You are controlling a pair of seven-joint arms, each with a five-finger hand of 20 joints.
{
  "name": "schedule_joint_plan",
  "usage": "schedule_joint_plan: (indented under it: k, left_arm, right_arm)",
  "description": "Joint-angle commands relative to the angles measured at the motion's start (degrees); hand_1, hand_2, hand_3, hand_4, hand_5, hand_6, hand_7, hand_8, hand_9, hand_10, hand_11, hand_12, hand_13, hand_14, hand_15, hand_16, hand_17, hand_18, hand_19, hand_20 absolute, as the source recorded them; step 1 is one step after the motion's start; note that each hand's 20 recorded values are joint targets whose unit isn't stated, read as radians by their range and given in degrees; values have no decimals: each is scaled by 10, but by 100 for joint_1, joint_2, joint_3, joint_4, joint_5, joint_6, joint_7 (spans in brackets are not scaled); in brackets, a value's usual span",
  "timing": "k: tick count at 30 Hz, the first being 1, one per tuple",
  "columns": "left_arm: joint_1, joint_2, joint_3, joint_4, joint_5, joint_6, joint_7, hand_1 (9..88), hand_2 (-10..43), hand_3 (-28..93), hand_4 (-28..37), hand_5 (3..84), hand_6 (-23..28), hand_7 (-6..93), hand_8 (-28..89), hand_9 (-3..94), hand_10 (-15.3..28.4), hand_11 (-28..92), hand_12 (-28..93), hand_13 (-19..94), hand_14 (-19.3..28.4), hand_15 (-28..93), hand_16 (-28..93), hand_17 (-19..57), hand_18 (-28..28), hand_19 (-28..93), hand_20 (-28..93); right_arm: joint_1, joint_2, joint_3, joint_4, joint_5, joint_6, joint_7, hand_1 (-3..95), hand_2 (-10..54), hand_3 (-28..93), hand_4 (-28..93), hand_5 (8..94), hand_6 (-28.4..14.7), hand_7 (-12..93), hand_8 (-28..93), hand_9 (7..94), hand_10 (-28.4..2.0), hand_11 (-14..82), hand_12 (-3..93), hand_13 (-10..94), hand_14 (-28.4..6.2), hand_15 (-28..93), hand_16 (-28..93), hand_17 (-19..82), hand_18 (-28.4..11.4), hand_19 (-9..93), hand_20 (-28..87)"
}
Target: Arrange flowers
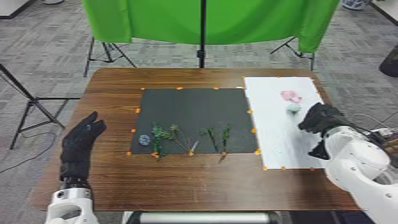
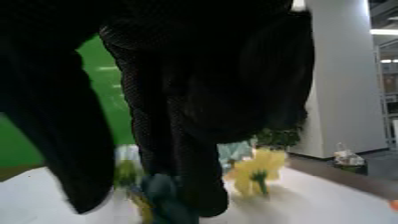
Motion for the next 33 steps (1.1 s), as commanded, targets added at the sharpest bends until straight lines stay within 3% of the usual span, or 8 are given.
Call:
schedule_joint_plan:
  k: [1,7,13,21,24,27,30,33]
  left_arm:
    - [83,-62,56,-4,93,91,-5,286,-41,663,-225,417,37,107,-65,390,117,149,129,271,137,155,9,56,111,57,179]
    - [108,-67,33,-29,36,51,26,297,-48,652,-211,416,36,111,-65,380,113,144,133,263,134,139,29,51,111,47,181]
    - [106,-42,43,-26,-54,109,30,294,-47,650,-208,416,35,112,-65,385,114,146,134,268,136,141,31,52,111,43,179]
    - [101,-72,138,-15,-89,158,21,285,-31,647,-220,418,36,111,-66,387,116,146,132,269,136,137,27,60,98,36,175]
    - [37,-67,226,-29,-174,371,-11,278,-15,645,-228,421,37,109,-66,391,119,148,131,272,136,137,24,65,91,36,175]
    - [-71,-25,364,-53,-240,756,-133,280,144,586,-281,450,45,116,-71,424,130,152,105,296,140,150,3,86,77,33,176]
    - [-60,7,325,-74,-186,769,-165,323,256,505,-283,464,48,121,-76,448,139,150,79,315,138,158,-16,98,72,33,177]
    - [34,33,322,-131,-270,840,-112,333,287,498,-283,469,49,122,-76,454,142,151,75,321,140,160,-19,101,72,33,178]
  right_arm:
    - [-80,35,-155,197,-365,516,-91,646,-95,454,-102,753,-17,160,136,871,-100,115,455,863,-35,640,360,639,-125,932,613]
    - [58,141,87,-336,-807,890,-283,685,-95,465,-109,807,-15,187,170,910,-93,121,466,889,-25,625,362,658,-117,932,608]
    - [2021,7,-1458,-801,-531,1236,-917,677,-95,480,-105,812,-14,189,173,915,-92,121,471,893,-24,623,368,662,-117,932,614]
    - [4538,-1911,-4042,598,-200,1059,-1980,663,-95,494,-115,810,-6,193,176,917,-88,116,477,892,-19,622,375,662,-114,932,621]
    - [4891,-2664,-4491,1261,-268,904,-2140,656,-95,503,-119,809,-5,196,174,916,-84,115,477,892,-19,625,376,662,-115,932,625]
    - [5085,-3261,-4681,1957,-255,745,-2270,654,-95,507,-126,805,-3,201,173,914,-83,116,479,892,-19,626,378,661,-115,932,629]
    - [5249,-3637,-4842,2526,-271,579,-2404,651,-95,512,-130,802,-1,205,172,913,-83,116,479,891,-18,628,379,660,-115,932,633]
    - [5302,-3825,-5019,2790,-389,380,-2460,648,-95,518,-135,797,0,208,169,909,-83,114,480,890,-18,630,379,658,-114,932,635]
